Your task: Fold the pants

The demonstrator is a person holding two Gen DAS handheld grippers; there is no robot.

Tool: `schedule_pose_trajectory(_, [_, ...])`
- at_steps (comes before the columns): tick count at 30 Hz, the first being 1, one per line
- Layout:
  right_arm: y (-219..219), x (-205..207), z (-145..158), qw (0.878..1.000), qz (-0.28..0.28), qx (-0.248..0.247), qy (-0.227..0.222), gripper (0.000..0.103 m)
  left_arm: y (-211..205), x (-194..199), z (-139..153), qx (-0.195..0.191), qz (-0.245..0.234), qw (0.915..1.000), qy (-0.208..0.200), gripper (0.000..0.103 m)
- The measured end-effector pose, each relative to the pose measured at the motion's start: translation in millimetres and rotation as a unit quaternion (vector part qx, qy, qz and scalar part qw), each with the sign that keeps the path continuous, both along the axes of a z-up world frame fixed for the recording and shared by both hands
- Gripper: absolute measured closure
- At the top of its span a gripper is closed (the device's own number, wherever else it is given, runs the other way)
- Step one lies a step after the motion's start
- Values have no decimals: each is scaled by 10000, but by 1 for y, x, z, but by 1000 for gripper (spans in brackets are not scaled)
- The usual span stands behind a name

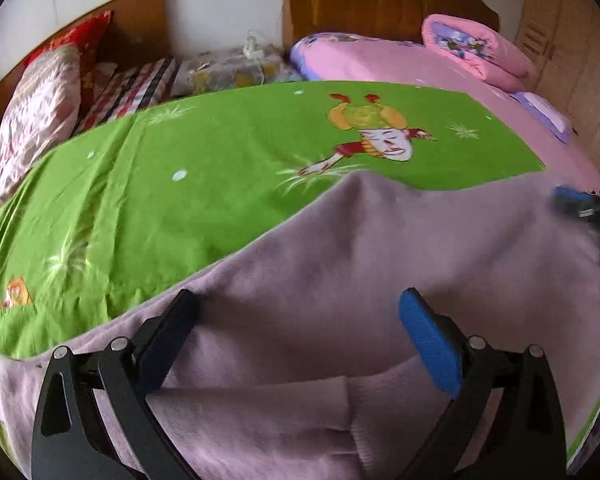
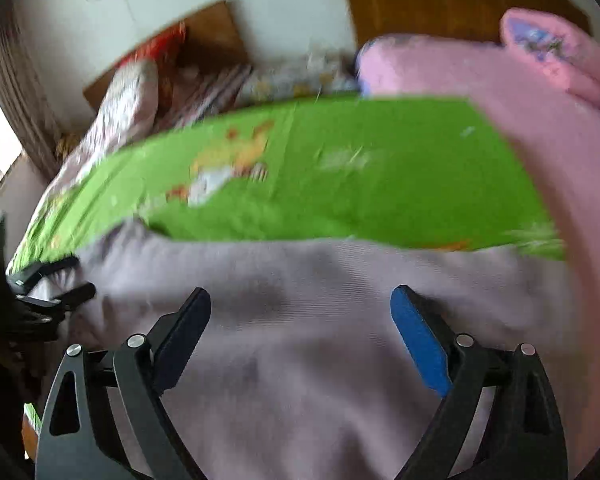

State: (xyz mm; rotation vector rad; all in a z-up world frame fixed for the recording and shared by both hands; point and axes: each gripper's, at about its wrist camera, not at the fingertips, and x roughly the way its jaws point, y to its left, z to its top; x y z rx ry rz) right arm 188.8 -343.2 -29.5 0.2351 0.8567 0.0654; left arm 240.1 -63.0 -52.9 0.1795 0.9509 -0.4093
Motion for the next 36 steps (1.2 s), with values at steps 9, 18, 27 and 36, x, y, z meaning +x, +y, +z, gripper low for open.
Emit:
schedule_pose_trajectory(9, [-87, -175, 21, 9753, -1071, 1643, -1013, 12, -10, -4, -4, 338, 15, 9994, -107, 2])
schedule_pose_trajectory(18, [-84, -216, -37, 9584, -1591, 2345, -339, 12, -13, -4, -3, 399, 47, 9991, -156, 2])
schedule_pose_trajectory(27, [-84, -146, -41, 9500, -1304, 2835, 85, 11, 20, -54, 55, -378, 429, 9926, -1073, 2])
schedule_pose_trajectory(36, [-82, -137, -42, 9556, -1253, 2658, 206, 23, 46, -77, 15, 240, 606, 9955, -690, 2])
